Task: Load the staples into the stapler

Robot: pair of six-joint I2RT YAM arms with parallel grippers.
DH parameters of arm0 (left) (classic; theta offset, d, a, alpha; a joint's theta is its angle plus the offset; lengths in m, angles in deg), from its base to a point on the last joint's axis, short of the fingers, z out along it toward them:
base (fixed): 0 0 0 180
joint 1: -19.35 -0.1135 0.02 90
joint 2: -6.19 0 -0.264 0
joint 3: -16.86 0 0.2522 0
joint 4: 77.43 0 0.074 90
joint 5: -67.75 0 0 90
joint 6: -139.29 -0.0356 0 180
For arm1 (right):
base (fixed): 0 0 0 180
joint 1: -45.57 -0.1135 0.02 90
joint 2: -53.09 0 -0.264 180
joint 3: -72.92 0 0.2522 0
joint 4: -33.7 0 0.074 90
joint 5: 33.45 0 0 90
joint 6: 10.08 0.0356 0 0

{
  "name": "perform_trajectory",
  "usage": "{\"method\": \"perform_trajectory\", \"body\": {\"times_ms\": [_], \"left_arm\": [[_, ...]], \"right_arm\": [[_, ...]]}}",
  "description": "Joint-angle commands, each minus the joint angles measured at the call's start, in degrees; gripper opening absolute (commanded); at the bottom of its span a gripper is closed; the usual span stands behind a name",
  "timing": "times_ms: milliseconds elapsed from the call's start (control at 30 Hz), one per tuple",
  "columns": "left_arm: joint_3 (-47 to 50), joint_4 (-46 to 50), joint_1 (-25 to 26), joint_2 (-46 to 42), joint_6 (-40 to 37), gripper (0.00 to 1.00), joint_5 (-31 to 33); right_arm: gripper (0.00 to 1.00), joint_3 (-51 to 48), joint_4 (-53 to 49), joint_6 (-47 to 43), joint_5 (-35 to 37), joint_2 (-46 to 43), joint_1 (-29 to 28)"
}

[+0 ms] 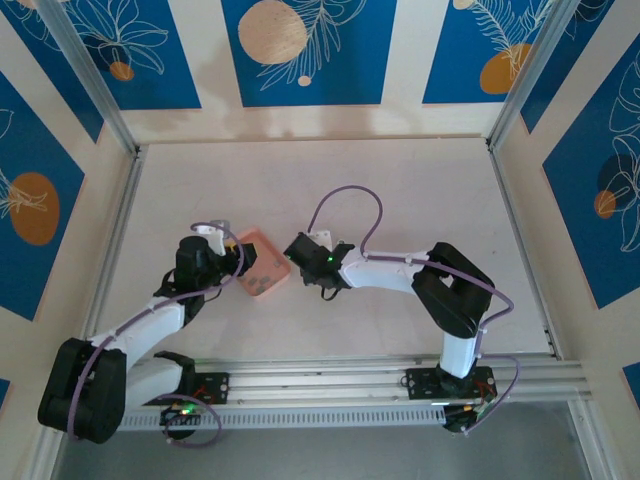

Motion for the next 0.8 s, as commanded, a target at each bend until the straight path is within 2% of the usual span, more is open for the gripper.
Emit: {"method": "perform_trajectory", "body": {"times_ms": [0,767], "left_arm": [[0.5,-1.3,0.5,-0.8,-1.0,0.52,0.8],[0.7,-2.2,0.5,-0.5,-1.6,0.52,0.8]], "right_arm": [[0.19,-0.3,0.3,1.7,-0.3,0.3,0.2],[0.18,0.6,-0.8,1.2,1.2,1.1,0.1]]}}
